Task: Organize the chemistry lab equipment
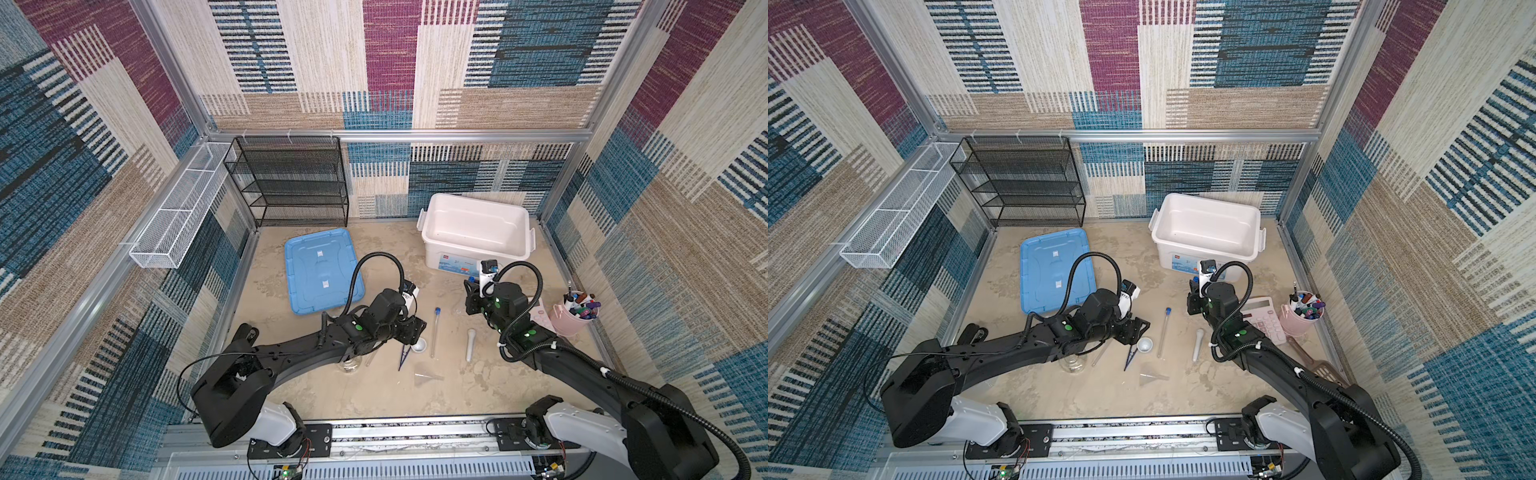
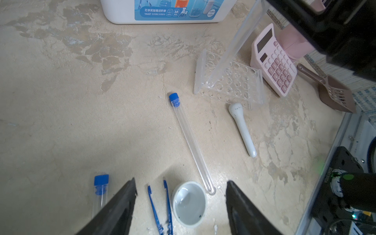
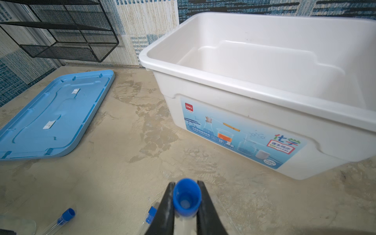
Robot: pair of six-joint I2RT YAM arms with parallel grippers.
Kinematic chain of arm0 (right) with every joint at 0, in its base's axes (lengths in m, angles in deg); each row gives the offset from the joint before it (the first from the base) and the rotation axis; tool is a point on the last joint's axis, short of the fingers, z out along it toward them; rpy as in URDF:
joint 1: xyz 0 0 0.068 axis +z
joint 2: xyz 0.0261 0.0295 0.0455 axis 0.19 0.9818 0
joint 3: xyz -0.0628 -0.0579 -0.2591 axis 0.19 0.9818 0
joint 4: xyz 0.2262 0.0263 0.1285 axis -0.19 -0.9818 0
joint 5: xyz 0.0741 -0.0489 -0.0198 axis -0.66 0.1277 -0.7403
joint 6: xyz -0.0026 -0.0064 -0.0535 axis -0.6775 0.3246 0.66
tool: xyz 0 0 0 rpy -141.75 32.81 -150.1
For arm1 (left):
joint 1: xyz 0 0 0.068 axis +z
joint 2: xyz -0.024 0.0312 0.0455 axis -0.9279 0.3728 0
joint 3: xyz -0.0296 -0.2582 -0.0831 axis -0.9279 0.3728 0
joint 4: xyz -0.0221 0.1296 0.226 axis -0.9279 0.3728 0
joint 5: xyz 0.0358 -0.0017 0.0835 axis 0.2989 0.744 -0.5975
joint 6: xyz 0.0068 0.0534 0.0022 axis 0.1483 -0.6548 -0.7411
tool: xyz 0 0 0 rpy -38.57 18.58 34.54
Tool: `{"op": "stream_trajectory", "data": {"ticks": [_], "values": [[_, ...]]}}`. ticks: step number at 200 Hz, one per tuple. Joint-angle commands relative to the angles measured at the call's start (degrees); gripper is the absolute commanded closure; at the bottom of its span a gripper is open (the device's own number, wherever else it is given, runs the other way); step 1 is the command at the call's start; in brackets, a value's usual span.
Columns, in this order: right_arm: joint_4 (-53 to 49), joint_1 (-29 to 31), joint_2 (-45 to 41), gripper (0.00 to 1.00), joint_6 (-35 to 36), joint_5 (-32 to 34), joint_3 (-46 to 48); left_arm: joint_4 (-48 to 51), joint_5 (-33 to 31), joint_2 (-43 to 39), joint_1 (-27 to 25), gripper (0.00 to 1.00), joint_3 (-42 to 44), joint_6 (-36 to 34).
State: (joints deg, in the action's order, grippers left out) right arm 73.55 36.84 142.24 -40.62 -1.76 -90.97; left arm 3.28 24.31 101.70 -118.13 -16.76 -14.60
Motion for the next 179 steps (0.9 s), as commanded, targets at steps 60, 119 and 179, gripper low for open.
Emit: {"op": "stream_trajectory", "data": {"ticks": [60,119,179], "values": [[9.3,3.5,1.8,0.85,5.0,8.6,2.8,-2.2,0.7,0.6,0.0,0.28,0.4,2.0],[11.2,3.5,5.4,0.85,3.5,9.8,2.1,-2.4,1.2,1.2,0.0,0.29,0.5,2.2],[11.8,3.5,7.7,0.85,3.3,12.3,1.4,-2.0,1.0,1.4,0.0,0.29,0.6,2.4]]}}
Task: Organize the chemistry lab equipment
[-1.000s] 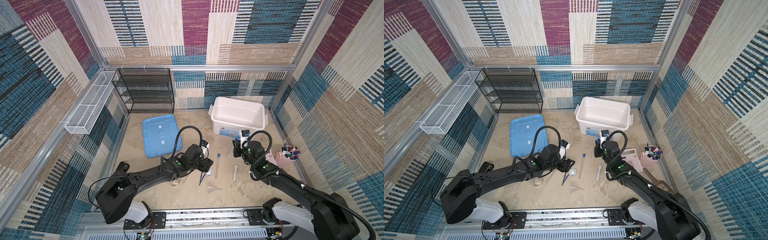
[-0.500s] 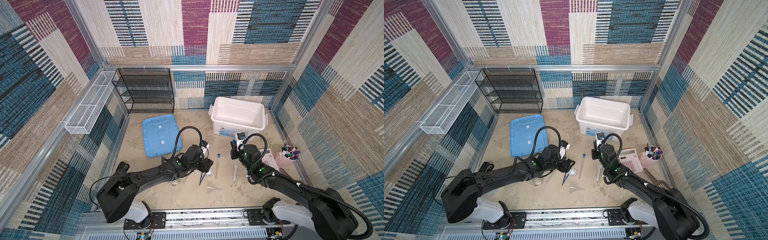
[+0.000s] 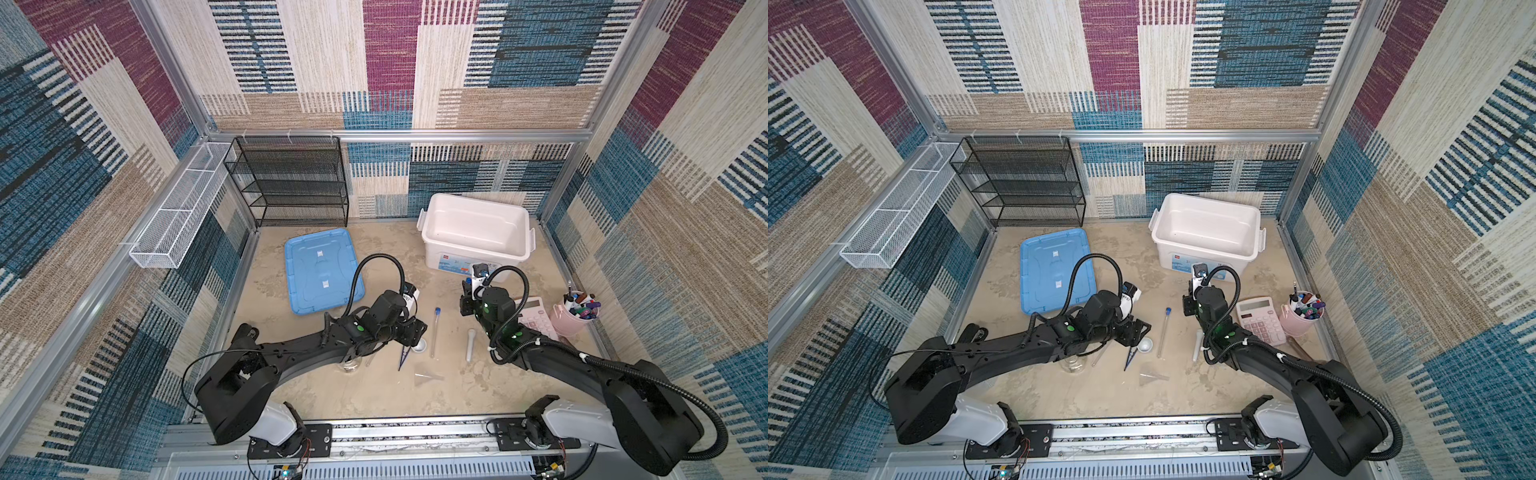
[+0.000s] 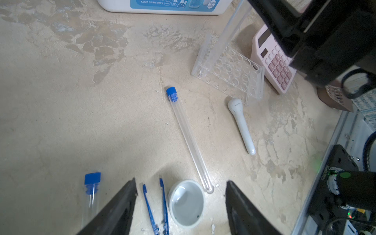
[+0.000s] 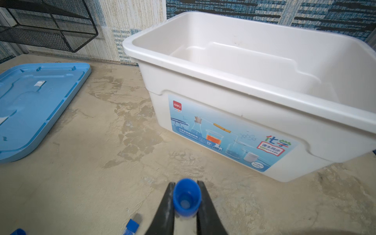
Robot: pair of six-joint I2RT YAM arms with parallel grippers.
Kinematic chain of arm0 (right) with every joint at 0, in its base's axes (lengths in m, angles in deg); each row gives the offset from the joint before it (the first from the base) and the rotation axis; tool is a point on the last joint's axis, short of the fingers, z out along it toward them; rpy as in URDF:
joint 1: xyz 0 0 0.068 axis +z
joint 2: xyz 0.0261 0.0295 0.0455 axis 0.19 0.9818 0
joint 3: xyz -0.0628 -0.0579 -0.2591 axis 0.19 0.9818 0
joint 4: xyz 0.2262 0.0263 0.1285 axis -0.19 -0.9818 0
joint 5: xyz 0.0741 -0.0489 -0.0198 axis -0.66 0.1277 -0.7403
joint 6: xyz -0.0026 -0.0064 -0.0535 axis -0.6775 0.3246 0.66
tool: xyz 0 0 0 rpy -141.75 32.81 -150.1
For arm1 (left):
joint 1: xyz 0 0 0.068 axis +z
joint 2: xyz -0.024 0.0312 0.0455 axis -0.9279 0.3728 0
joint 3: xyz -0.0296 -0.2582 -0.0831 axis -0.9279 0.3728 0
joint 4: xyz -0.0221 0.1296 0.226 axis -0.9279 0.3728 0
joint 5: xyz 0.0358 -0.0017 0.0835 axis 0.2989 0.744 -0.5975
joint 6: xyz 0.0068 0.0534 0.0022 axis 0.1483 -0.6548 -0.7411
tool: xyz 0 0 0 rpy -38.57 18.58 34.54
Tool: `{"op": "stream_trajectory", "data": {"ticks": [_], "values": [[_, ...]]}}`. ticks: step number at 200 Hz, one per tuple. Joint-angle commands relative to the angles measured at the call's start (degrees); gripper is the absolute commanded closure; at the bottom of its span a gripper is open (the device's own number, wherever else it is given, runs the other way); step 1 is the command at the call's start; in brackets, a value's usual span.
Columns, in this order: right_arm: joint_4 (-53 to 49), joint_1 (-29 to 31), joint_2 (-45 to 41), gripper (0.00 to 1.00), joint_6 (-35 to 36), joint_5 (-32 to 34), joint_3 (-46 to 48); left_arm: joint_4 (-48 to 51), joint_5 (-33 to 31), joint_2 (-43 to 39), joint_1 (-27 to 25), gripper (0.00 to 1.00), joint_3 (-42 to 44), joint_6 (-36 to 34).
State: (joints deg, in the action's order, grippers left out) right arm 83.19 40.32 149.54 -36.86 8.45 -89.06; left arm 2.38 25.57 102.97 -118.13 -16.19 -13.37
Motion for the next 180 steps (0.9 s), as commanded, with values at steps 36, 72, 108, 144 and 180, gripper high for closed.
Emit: {"op": "stream_trajectory", "data": {"ticks": [36,72,108,144,180], "values": [[2.7,-0.1,1.3,0.84,-0.2,3.4,-0.7,-1.3,-0.2,0.4,0.0,0.29,-0.1,1.2],[3.3,-0.1,2.1,0.84,-1.0,3.8,-0.5,0.0,-0.1,1.5,-0.1,0.3,-1.2,1.2],[3.0,-0.1,1.7,0.81,-1.5,4.0,-0.2,0.4,0.2,2.4,-0.2,0.31,-1.7,1.8],[1.4,-0.1,1.1,0.79,-2.2,4.1,-0.2,1.9,-0.4,4.1,-1.0,0.33,-3.6,1.6],[0.4,-0.2,1.1,0.77,-2.3,3.7,-0.4,4.7,-2.3,6.2,-2.2,0.35,-6.4,1.2]]}}
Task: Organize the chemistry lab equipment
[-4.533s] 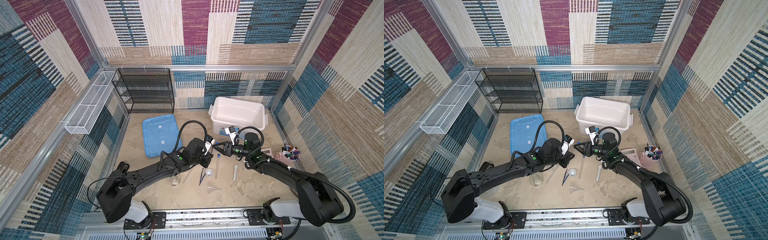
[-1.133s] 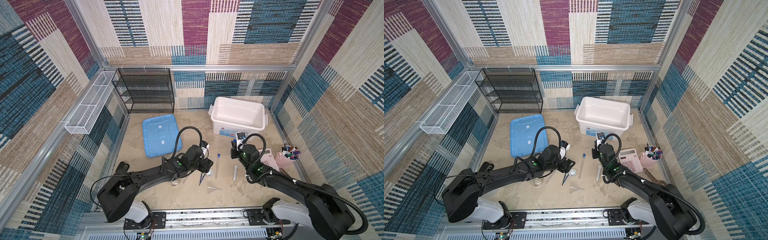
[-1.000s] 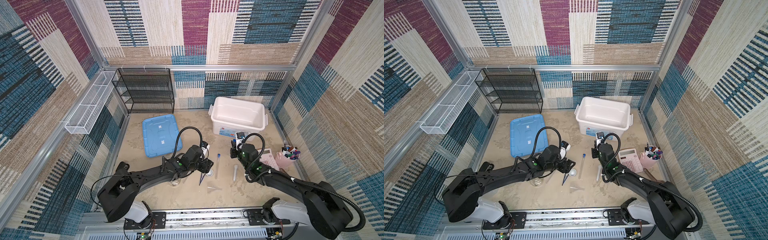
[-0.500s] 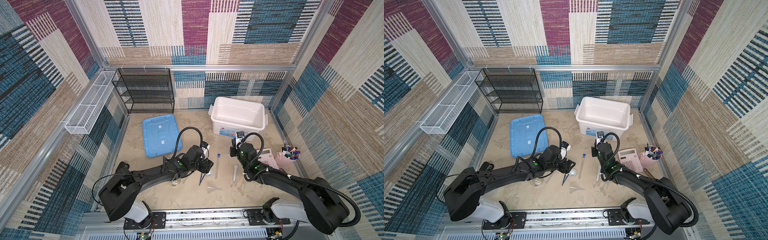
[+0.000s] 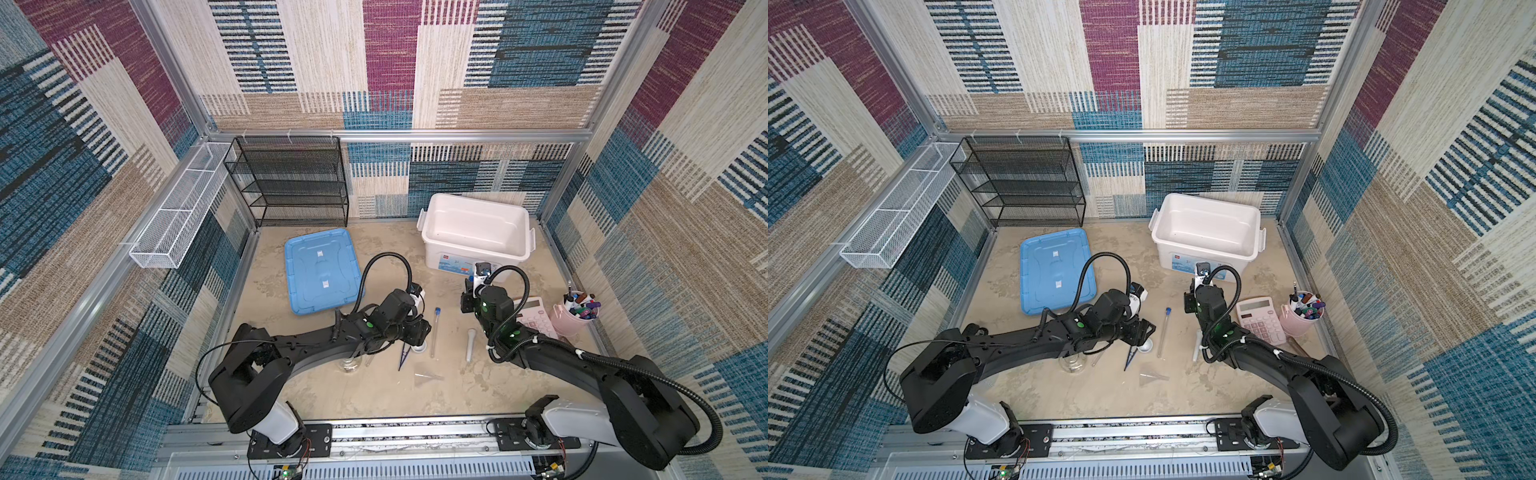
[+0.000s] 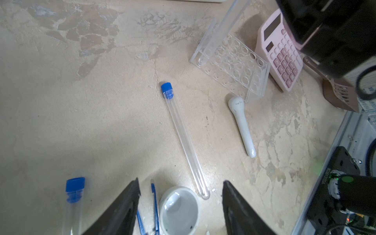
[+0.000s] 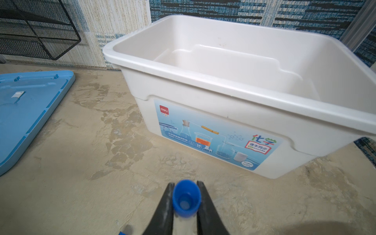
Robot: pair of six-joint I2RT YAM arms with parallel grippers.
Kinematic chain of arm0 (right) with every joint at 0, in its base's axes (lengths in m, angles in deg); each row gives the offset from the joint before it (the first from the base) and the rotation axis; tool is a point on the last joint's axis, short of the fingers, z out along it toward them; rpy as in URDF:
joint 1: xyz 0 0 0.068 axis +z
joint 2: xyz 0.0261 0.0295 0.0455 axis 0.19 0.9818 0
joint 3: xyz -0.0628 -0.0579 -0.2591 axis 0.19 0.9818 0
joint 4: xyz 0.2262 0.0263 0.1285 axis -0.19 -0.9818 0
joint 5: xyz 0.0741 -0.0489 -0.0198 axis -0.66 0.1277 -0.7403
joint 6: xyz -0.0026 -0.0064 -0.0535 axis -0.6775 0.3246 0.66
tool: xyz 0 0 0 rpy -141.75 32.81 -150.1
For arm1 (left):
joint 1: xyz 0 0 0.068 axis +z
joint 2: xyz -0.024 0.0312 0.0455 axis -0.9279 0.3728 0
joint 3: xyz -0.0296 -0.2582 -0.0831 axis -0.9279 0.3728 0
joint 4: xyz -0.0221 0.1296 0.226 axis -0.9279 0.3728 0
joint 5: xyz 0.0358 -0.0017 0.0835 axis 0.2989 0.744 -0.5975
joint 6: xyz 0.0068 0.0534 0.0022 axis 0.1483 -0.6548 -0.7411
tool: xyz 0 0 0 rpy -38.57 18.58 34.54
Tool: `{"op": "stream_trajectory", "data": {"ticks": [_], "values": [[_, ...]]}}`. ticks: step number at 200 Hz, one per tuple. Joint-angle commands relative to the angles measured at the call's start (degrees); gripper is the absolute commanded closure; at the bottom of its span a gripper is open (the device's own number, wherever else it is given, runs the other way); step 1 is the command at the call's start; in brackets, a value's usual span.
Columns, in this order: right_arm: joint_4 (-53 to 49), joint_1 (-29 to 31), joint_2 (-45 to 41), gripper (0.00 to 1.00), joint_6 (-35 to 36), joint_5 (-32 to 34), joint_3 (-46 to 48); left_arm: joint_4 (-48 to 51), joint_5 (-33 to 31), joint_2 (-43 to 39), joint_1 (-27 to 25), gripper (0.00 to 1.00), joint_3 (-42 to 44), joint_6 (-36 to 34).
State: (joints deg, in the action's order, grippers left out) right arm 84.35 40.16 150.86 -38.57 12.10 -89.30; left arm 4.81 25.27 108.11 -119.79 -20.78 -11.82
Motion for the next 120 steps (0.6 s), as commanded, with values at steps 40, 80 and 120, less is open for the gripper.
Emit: {"op": "stream_trajectory", "data": {"ticks": [40,80,120], "values": [[-1.3,0.0,-0.6,0.71,-0.7,0.1,0.1,5.2,-3.6,3.8,-1.8,0.37,-4.8,-0.5],[-2.5,0.0,-0.7,0.62,-1.2,-0.9,-0.5,7.3,-4.2,6.5,-2.6,0.4,-7.5,-0.7],[-5.5,0.0,-1.4,0.42,-2.4,-1.3,-2.3,10.0,-4.8,9.6,-3.1,0.45,-11.1,-0.7]]}}
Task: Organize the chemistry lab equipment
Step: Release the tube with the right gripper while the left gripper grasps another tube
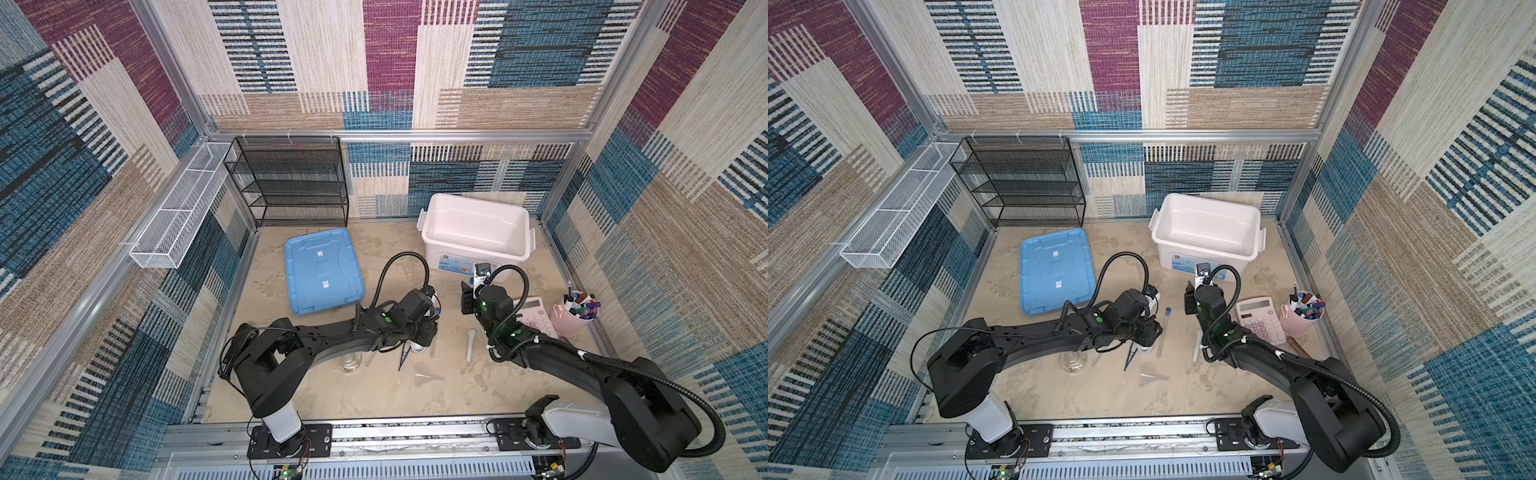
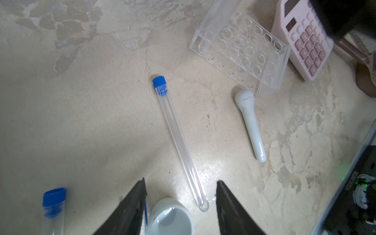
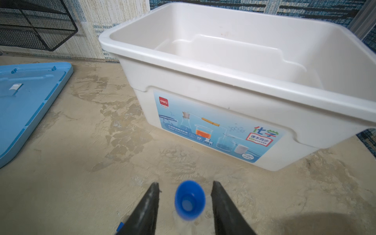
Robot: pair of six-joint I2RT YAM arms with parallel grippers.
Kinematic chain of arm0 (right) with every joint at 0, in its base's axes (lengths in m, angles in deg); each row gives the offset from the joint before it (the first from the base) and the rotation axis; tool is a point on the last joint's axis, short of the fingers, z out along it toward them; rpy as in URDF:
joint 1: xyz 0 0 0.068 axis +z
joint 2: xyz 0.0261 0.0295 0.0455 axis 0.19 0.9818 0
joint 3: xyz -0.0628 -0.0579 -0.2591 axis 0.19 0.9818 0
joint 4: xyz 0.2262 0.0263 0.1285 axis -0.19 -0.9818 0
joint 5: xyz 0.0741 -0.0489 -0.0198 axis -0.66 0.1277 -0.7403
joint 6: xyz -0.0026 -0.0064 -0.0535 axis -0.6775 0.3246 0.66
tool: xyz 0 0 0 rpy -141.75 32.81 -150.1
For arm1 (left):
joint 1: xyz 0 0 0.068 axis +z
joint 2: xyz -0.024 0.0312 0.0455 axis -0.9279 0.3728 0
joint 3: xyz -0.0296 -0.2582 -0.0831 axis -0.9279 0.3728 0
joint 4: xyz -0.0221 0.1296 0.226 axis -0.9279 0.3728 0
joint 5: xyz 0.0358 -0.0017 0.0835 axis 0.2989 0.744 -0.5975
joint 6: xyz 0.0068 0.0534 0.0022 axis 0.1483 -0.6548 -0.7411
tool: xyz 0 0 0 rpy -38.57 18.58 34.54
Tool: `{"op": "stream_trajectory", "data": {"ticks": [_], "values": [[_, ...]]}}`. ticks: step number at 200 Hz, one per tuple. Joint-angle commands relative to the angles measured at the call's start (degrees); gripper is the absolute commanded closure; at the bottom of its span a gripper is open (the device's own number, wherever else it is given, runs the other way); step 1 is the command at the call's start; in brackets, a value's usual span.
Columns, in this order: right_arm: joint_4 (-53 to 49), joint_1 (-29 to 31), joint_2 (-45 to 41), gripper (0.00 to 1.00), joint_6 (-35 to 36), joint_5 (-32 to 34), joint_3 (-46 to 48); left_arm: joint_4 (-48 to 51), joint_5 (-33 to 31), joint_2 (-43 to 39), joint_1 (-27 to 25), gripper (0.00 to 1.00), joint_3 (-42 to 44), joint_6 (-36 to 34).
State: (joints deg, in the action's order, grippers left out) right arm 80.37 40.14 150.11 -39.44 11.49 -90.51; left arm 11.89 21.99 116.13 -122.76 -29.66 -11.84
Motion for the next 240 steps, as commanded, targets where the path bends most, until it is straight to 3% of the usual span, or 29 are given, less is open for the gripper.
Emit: {"op": "stream_trajectory", "data": {"ticks": [1,54,96,178,240], "values": [[-1.7,0.0,-0.7,0.42,-1.6,-0.7,-1.2,3.0,-1.6,1.7,-0.2,0.45,-2.4,-0.7],[-4.5,-0.5,-5.1,0.2,-2.6,-0.6,-0.9,8.4,-1.5,7.4,-0.3,0.53,-8.3,0.5],[-7.0,-2.9,-10.4,0.09,-4.3,-3.0,-0.5,10.7,-0.6,11.5,-0.6,0.57,-12.4,0.7],[-10.7,-7.7,-16.2,0.03,-7.3,-7.4,1.3,15.7,-1.1,16.8,-1.3,0.65,-18.0,0.7],[-13.8,-10.0,-19.8,0.0,-8.7,-4.9,1.3,17.9,-1.2,19.9,-1.7,0.69,-21.1,0.3]]}}
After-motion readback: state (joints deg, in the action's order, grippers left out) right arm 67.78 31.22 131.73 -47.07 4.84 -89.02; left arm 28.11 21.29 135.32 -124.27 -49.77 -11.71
